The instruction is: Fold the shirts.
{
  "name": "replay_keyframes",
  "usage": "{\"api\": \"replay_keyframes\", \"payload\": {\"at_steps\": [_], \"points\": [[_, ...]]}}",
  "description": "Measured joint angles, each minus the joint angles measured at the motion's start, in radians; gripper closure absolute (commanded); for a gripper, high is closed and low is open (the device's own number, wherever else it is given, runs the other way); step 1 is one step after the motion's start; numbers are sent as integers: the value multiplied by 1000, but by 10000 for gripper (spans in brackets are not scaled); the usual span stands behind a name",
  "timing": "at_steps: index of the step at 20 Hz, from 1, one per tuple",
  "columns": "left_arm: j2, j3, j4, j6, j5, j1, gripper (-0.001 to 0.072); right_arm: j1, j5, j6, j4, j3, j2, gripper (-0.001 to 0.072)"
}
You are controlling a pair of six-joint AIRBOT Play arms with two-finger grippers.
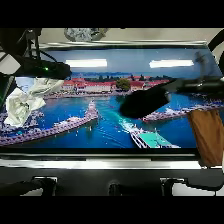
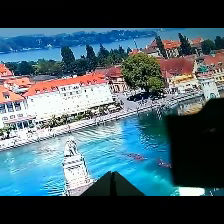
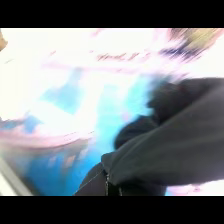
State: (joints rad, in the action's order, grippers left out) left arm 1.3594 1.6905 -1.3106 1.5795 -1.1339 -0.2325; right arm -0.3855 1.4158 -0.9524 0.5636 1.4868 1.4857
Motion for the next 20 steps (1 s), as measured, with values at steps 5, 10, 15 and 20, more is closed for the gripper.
{"api": "replay_keyframes", "payload": {"at_steps": [5, 10, 15, 20], "points": [[11, 0, -1, -8, 0, 0, 674, -223, 78, -92, 98, 199, -12, 673], [14, 0, -3, -11, 0, 0, 674, -431, 28, -122, 125, 250, -14, 673], [14, 0, -3, -12, 0, 0, 674, -526, -27, -127, 130, 260, -14, 673], [14, 0, -3, -13, 0, 0, 674, -601, 145, -138, 163, 271, -24, 673]]}}
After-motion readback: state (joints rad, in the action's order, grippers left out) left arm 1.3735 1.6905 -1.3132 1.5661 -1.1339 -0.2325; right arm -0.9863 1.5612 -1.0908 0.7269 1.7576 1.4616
